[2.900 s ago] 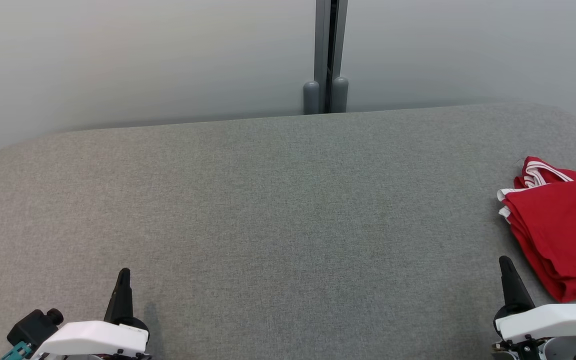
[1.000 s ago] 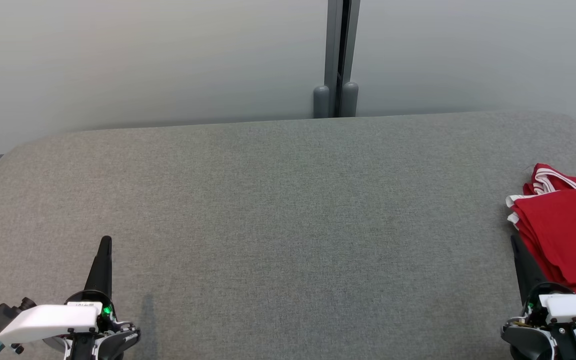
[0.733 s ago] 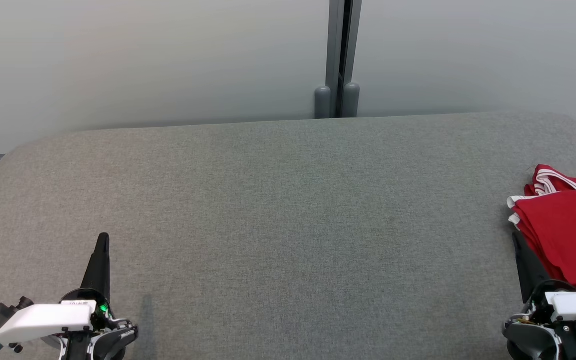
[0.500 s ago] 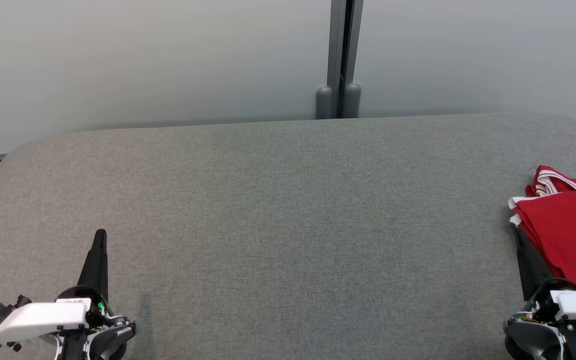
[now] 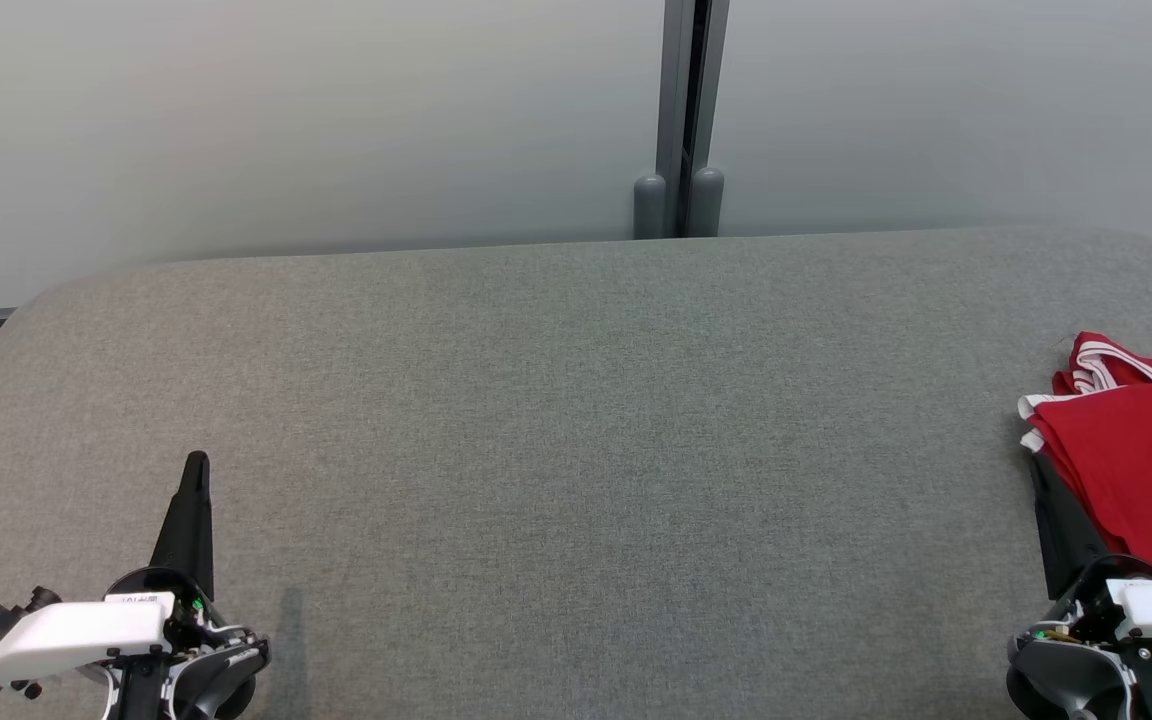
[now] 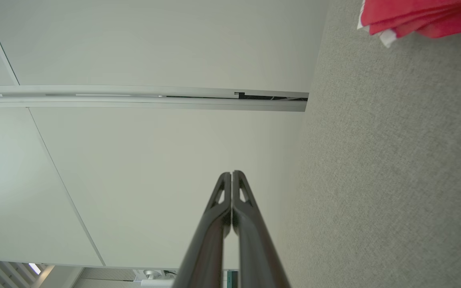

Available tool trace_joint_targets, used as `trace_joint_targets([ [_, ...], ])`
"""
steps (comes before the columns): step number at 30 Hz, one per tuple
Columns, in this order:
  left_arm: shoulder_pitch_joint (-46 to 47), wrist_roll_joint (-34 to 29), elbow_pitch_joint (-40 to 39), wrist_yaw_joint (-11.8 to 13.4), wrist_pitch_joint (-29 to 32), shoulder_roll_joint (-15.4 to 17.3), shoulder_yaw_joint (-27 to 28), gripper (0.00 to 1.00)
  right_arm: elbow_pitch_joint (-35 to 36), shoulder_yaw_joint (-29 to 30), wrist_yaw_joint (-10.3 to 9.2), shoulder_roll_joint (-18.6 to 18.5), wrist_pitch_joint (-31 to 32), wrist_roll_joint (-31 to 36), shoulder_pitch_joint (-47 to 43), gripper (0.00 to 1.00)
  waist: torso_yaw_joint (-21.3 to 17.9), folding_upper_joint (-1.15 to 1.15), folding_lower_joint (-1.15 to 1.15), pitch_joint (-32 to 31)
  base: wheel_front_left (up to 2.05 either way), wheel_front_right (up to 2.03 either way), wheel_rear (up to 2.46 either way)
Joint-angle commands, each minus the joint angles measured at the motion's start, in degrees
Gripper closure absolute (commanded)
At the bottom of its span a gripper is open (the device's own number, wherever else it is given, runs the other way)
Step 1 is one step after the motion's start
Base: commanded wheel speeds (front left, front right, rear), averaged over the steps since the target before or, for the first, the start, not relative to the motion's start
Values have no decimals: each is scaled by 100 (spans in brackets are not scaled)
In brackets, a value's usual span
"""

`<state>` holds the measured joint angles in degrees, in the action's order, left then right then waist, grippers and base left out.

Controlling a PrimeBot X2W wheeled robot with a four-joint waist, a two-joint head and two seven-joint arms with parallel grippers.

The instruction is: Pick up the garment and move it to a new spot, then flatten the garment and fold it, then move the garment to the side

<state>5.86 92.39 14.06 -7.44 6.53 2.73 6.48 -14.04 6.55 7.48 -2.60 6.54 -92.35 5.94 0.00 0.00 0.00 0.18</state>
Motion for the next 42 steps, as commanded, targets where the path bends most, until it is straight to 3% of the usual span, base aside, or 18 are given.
trace_joint_targets([
  [1,73,6,-13,-21,21,28,24,100,22,5,2,-53,20,-14,49,100,0,0,0,0,0,0,0],
  [42,73,7,-15,-22,20,28,23,100,22,5,2,-53,19,-15,49,100,0,0,0,0,0,0,0],
])
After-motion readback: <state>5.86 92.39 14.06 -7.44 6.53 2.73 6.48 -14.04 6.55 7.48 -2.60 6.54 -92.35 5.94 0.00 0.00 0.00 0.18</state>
